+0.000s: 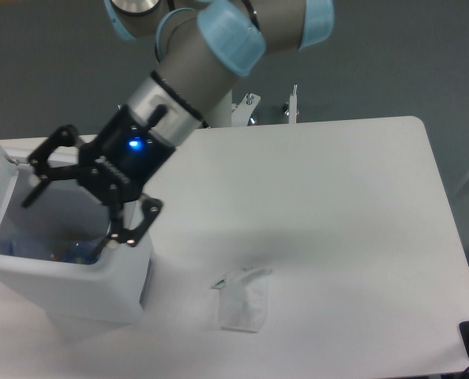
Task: Place the trash in the trash can
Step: 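Move the empty gripper back over the white tissue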
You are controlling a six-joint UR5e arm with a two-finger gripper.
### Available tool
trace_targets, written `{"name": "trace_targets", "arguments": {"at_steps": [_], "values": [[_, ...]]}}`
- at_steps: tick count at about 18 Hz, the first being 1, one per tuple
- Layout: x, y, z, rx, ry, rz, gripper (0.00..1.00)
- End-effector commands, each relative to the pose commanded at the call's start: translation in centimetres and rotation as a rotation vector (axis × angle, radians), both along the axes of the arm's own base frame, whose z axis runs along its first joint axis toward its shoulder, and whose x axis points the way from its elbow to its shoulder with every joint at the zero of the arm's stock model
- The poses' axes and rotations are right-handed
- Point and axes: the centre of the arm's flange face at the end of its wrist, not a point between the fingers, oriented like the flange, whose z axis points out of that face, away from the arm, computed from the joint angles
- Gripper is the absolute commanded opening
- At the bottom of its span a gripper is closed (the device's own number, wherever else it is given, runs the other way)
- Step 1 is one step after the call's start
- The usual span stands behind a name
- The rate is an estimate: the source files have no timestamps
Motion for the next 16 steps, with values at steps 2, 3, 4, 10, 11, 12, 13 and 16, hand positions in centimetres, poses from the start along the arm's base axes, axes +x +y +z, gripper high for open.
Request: {"name": "trace_targets", "arguments": {"at_steps": [2,3,4,10,11,12,13,16], "values": [[-1.9,-0.9,0.0,0.002,0.004,0.03,1.0],[-2.9,-1.4,-0.4,-0.002,0.002,0.046,1.0],[-3.9,-1.9,-0.7,-0.002,0.006,0.057,1.0],[-10.5,-3.9,-5.4,-0.078,-0.008,0.158,1.0],[-11.2,-4.2,-6.2,-0.111,0.019,0.181,1.0],[-11.6,-4.4,-7.0,-0.14,0.043,0.192,1.0],[-12.0,-4.2,-8.3,-0.17,0.05,0.197,1.0],[-12.6,-3.7,-10.4,-0.204,0.04,0.2,1.0]]}}
